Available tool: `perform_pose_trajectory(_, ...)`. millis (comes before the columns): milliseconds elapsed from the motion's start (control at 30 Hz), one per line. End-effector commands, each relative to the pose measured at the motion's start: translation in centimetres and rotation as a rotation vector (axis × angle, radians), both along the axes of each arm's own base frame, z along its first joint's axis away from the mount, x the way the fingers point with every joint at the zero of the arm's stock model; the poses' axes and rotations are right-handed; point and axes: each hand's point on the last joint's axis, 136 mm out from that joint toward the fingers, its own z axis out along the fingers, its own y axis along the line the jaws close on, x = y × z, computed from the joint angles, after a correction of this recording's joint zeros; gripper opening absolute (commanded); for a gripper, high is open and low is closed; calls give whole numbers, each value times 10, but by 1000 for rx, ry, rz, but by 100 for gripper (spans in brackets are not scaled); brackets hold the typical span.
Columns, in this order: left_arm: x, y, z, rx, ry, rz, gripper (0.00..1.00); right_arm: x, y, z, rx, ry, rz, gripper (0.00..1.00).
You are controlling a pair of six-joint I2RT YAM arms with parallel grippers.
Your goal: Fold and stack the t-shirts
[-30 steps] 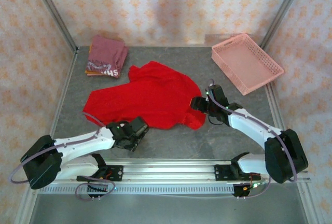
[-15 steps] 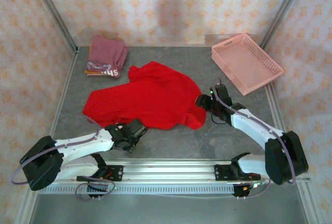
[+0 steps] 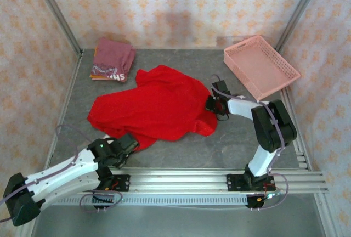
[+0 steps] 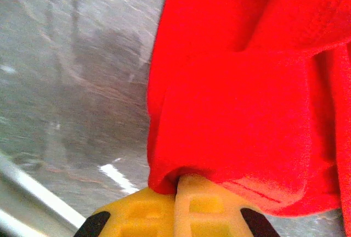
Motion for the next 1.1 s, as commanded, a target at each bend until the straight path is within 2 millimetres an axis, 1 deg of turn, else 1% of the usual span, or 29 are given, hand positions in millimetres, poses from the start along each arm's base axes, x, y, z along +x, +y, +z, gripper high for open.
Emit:
perform_pose_trajectory(0,-21,43,3,178,54,4,0,31,-10,7,11,-58,-37,0)
perform_pose_trajectory(133,-27,55,10,219,61,17,0,57,-13,13,56,-87,-46,0)
perform_pose_trajectory(300,-24,70,26,250,-4,39,0,87,-23,19,39,-114,-40,0)
perform_pose_trajectory(433,-13,67,25,228,-32,36,0,110,-27,27,36,-125,-27,0)
perform_pose_trajectory(467,-11,65,25,224,-29,30,0,112,-26,30,35,-130,-21,6)
perform_pose_trajectory(533,-2,59,24,223,-22,16,0,113,-24,41,44,-152,-9,37)
perform_pose_trajectory(567,1,57,24,224,-17,11,0,111,-24,48,50,-165,-7,48)
perform_pose_trajectory(600,6,54,24,226,-13,3,0,106,-24,56,59,-180,-8,55)
perform_pose_trajectory(633,10,53,25,232,-8,0,0,98,-25,66,70,-200,-9,59)
perform_pose_trajectory(667,13,51,25,237,-5,-4,0,90,-26,73,80,-215,-11,61)
perform_pose_trajectory(733,20,50,27,259,2,-14,0,65,-25,89,103,-257,4,62)
perform_pose_trajectory(767,22,51,28,270,5,-16,0,51,-23,91,108,-260,18,62)
perform_pose_trajectory(833,25,51,29,286,17,-25,0,17,-14,90,119,-246,65,62)
perform_pose_trajectory(933,30,50,28,283,28,-32,0,-37,5,81,113,-210,144,62)
perform_pose_trajectory(1000,31,51,26,285,38,-32,0,-67,18,76,119,-195,190,62)
perform_pose_trajectory(1067,32,51,25,286,44,-34,0,-86,28,73,138,-181,209,62)
